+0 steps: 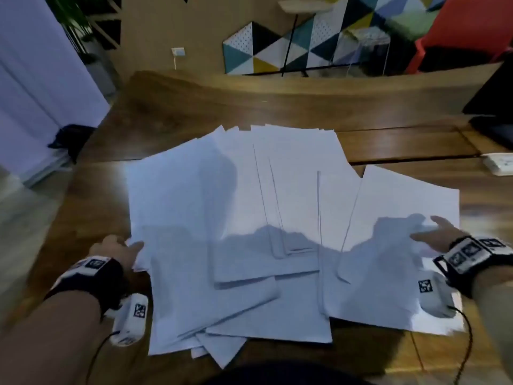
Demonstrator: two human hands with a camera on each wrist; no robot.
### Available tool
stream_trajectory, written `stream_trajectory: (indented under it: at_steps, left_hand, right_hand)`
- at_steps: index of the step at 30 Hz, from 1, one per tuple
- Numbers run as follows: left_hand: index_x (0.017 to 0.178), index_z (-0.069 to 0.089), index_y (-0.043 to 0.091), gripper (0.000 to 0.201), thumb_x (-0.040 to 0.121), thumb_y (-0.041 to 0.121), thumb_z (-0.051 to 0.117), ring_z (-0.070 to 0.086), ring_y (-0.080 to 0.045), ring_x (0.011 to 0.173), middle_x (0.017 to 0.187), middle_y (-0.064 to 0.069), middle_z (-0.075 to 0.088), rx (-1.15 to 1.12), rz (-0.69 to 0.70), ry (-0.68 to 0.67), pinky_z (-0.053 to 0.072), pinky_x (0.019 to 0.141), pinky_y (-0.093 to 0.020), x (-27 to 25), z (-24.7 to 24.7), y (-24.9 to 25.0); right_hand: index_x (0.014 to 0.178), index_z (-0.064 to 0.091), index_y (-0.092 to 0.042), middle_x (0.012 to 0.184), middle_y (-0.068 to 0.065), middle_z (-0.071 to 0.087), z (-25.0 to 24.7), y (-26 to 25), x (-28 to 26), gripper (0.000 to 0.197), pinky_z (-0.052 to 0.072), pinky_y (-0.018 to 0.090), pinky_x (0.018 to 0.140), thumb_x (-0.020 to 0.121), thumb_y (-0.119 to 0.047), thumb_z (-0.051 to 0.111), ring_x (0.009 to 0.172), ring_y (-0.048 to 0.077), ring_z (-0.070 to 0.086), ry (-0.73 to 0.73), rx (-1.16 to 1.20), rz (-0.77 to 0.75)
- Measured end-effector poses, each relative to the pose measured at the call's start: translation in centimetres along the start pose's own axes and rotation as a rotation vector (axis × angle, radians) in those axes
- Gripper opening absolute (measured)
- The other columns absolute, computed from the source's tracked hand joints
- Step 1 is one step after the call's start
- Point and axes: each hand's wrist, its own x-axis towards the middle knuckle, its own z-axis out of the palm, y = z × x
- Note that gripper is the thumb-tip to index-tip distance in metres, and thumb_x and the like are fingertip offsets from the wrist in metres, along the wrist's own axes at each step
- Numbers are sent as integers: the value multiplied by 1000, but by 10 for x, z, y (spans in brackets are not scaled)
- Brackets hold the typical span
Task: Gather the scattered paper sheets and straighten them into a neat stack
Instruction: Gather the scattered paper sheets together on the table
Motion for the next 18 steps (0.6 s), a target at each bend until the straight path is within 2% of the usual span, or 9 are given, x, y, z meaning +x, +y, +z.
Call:
stream_trajectory:
  at_steps: [2,3,6,7,9,11,14,16,18]
  left_hand:
    - [123,52,1,71,77,54,56,58,-44,100,124,-25,56,-60,-164,-16,48,91,-45,8,3,3]
    - [121,54,-1,73,77,57,54,60,-43,97,120,-25,59,-94,-197,-40,49,91,-45,11,3,5]
    - [120,53,-2,81,75,65,50,63,-43,93,115,-26,62,-119,-231,-87,50,91,-49,18,6,10]
    - [120,53,-3,86,72,68,51,64,-43,89,111,-26,63,-121,-218,-79,51,89,-50,20,8,13]
    - [121,51,-4,90,68,69,56,64,-42,83,110,-27,64,-104,-151,-54,53,83,-51,18,12,24]
    - [127,46,0,88,70,66,57,62,-42,90,120,-27,58,-39,-47,-54,52,84,-49,11,17,36]
    - [129,47,9,78,73,62,57,53,-39,112,130,-21,52,93,146,-80,44,96,-47,2,23,53]
    - [125,51,12,80,69,67,57,51,-37,116,128,-18,55,142,202,-88,43,99,-46,1,26,59]
    - [120,55,10,78,66,66,62,53,-37,115,125,-18,58,78,220,-83,44,97,-46,-3,26,67]
  right_hand:
    - [139,29,3,145,27,34,-1,2,2,69,31,45,104,84,-19,64,130,41,37,67,21,38]
    - [137,33,5,143,27,37,-1,6,7,73,33,47,103,80,-25,68,128,42,40,88,3,89]
    - [134,40,-5,136,26,44,8,23,36,96,42,53,97,56,-51,69,117,45,48,82,-79,35]
    - [136,40,-10,136,25,42,9,13,18,95,42,52,97,56,-52,70,116,45,48,56,-154,26]
    - [138,37,-16,139,24,36,13,-7,-9,77,40,49,98,72,-38,69,119,45,44,36,-229,-18]
    - [140,34,-19,141,21,35,23,-21,-20,69,38,46,99,79,-29,66,122,42,43,-26,-210,-107]
    - [140,28,-32,142,16,42,36,-29,-21,86,46,51,94,68,-40,74,118,38,51,-9,-101,-176]
    - [142,25,-25,141,14,45,43,-25,-9,95,46,53,95,64,-42,77,120,37,50,29,-27,-149]
    - [142,23,-18,140,16,45,47,-31,-13,101,46,54,94,61,-45,78,121,39,49,44,-46,-75]
